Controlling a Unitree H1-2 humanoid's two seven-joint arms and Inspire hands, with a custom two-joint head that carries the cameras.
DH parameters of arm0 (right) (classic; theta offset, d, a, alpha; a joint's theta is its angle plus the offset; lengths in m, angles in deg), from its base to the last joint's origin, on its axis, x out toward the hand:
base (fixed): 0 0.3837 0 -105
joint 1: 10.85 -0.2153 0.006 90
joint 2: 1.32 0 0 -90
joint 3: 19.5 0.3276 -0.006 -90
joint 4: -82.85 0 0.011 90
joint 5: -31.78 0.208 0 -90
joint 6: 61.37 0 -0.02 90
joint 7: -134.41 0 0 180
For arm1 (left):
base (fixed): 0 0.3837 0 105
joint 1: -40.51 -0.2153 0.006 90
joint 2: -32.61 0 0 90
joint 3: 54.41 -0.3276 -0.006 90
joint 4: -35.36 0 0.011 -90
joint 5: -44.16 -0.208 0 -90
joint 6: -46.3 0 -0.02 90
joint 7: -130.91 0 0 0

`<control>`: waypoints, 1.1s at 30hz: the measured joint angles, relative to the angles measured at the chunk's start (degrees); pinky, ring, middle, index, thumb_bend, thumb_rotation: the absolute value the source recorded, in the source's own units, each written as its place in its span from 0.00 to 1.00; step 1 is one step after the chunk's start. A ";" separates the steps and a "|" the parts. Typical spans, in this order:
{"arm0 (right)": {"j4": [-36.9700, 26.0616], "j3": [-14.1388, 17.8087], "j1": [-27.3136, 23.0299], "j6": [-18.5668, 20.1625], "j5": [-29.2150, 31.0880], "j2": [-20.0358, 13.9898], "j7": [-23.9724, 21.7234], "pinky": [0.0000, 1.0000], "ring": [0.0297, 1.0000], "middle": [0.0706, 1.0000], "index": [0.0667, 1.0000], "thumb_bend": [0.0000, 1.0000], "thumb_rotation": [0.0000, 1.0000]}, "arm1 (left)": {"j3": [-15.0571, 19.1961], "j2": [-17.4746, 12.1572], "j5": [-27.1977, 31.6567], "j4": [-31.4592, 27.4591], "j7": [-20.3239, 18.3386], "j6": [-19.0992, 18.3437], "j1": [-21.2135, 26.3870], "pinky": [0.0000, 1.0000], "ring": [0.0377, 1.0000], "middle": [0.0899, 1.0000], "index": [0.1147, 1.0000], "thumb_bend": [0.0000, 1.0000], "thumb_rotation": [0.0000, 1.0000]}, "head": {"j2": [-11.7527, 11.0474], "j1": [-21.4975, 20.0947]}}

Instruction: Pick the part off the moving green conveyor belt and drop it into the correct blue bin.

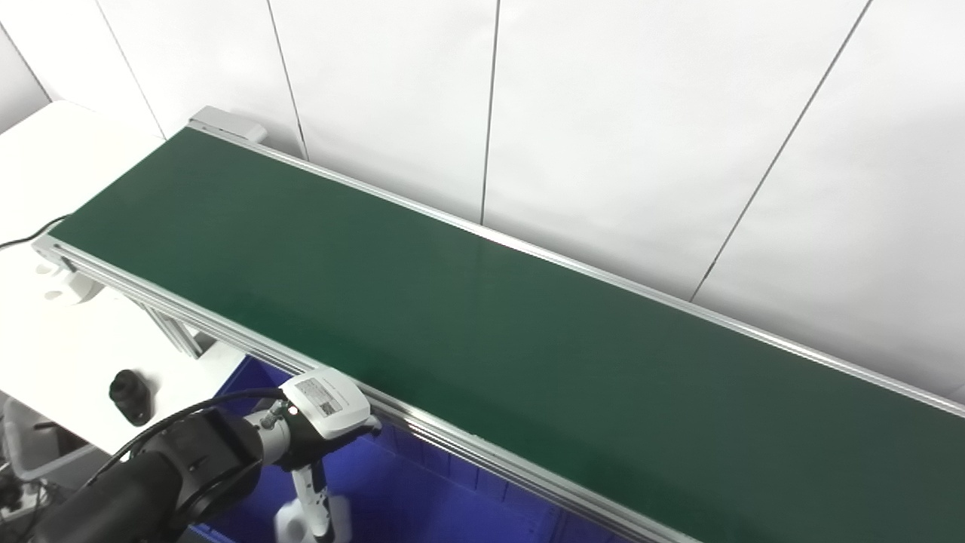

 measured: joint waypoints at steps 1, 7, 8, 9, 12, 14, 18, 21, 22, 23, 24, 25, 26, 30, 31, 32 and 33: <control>0.00 0.03 0.00 0.00 0.00 0.00 0.00 1.00 1.00 1.00 1.00 0.81 1.00 | 0.20 0.04 0.01 -1.10 -1.15 -0.05 -0.03 0.96 0.90 0.92 0.86 1.00 0.70 | 0.09 0.35; 0.00 0.14 0.01 0.00 -0.02 -0.02 0.00 1.00 1.00 1.00 1.00 0.81 1.00 | 4.45 2.18 10.94 -12.40 -7.79 -5.07 -0.46 0.86 0.85 0.86 0.83 1.00 0.73 | 0.44 0.88; 0.01 0.14 -0.03 0.00 -0.03 -0.04 0.00 1.00 1.00 1.00 1.00 0.80 1.00 | 5.30 2.96 14.57 -14.21 -8.99 -7.07 -0.42 0.85 0.86 0.86 0.84 1.00 0.72 | 0.44 0.88; 0.05 0.15 -0.08 0.00 -0.04 -0.04 0.00 1.00 1.00 1.00 1.00 0.80 1.00 | 5.92 3.68 18.83 -15.50 -9.85 -9.36 -0.33 0.79 0.87 0.88 0.86 0.98 0.71 | 0.44 0.88; 1.06 0.21 -0.39 0.01 -0.14 -0.05 0.03 1.00 1.00 1.00 1.00 0.79 1.00 | 8.04 6.53 31.07 -16.24 -11.66 -15.41 -0.27 0.74 0.81 0.84 0.88 0.91 0.78 | 1.41 -0.70; 1.68 0.22 -0.56 0.01 -0.18 -0.06 0.03 1.00 1.00 1.00 1.00 0.78 1.00 | 9.27 8.43 39.03 -16.15 -11.82 -17.87 -0.58 0.76 0.79 0.81 0.88 0.95 0.81 | 2.28 -2.18; 2.05 0.20 -1.08 0.02 -0.33 -0.04 0.04 1.00 1.00 1.00 1.00 0.77 1.00 | 8.98 11.39 54.10 -16.11 -9.45 -19.84 -2.27 0.79 0.78 0.82 0.86 0.99 0.80 | 5.17 -8.84; 2.43 0.13 -1.33 0.03 -0.56 0.08 0.08 1.00 1.00 1.00 1.00 0.80 1.00 | 8.14 14.86 64.96 -16.14 -5.28 -20.85 -5.01 0.91 0.85 0.89 0.94 0.97 0.83 | 7.55 -17.10; 2.53 0.08 -1.37 0.04 -0.83 0.25 0.12 1.00 1.00 1.00 1.00 0.80 1.00 | 7.97 16.46 68.74 -16.21 -3.62 -21.50 -6.16 0.94 0.89 0.92 0.96 0.97 0.83 | 7.56 -17.14; 2.56 0.00 -1.38 0.05 -1.16 0.46 0.16 1.00 1.00 1.00 1.00 0.81 1.00 | 7.81 17.93 72.09 -16.28 -1.87 -22.34 -7.19 0.98 0.96 0.97 0.99 0.97 0.83 | 9.21 -24.19; 2.56 -0.26 -1.37 0.10 -1.77 0.88 0.35 1.00 1.00 1.00 1.00 0.82 1.00 | 7.71 21.18 77.10 -16.61 1.17 -23.69 -9.26 0.99 0.99 0.99 1.00 0.97 0.83 | 9.23 -24.26; 2.51 -0.76 -1.35 0.31 -3.24 1.65 0.82 1.00 1.00 1.00 1.00 0.82 1.00 | 7.72 25.31 82.13 -17.21 5.18 -25.28 -11.70 1.00 0.99 1.00 1.00 0.96 0.82 | 10.01 -29.04; 2.38 -1.27 -1.33 0.67 -4.80 2.28 1.21 1.00 1.00 1.00 1.00 0.82 1.00 | 7.84 28.17 84.73 -17.88 8.22 -26.01 -13.65 1.00 1.00 1.00 1.00 0.96 0.82 | 10.02 -29.09; -0.31 -2.51 -0.12 3.02 -13.93 5.34 3.42 0.98 0.98 1.00 1.00 0.81 1.00 | 6.33 38.15 81.89 -25.11 18.85 -21.84 -21.77 1.00 1.00 1.00 1.00 0.93 0.91 | 11.07 -41.89; -0.36 -2.55 -0.15 3.37 -14.60 5.33 3.99 0.98 0.98 1.00 1.00 0.82 1.00 | 5.70 36.84 79.00 -24.53 19.09 -19.58 -21.77 1.00 1.00 1.00 1.00 0.91 0.94 | 11.07 -41.92; -0.42 -2.61 -0.19 3.40 -15.09 5.31 4.30 0.98 0.98 1.00 1.00 0.82 1.00 | 5.48 35.02 76.61 -23.39 19.45 -18.26 -21.30 1.00 1.00 1.00 1.00 0.91 0.94 | 11.07 -41.92; -0.42 -2.62 -0.20 3.42 -15.31 5.31 4.65 0.98 0.98 1.00 1.00 0.82 0.99 | 5.35 33.53 74.62 -22.24 19.77 -17.18 -20.84 1.00 1.00 1.00 1.00 0.89 0.97 | 11.07 -44.19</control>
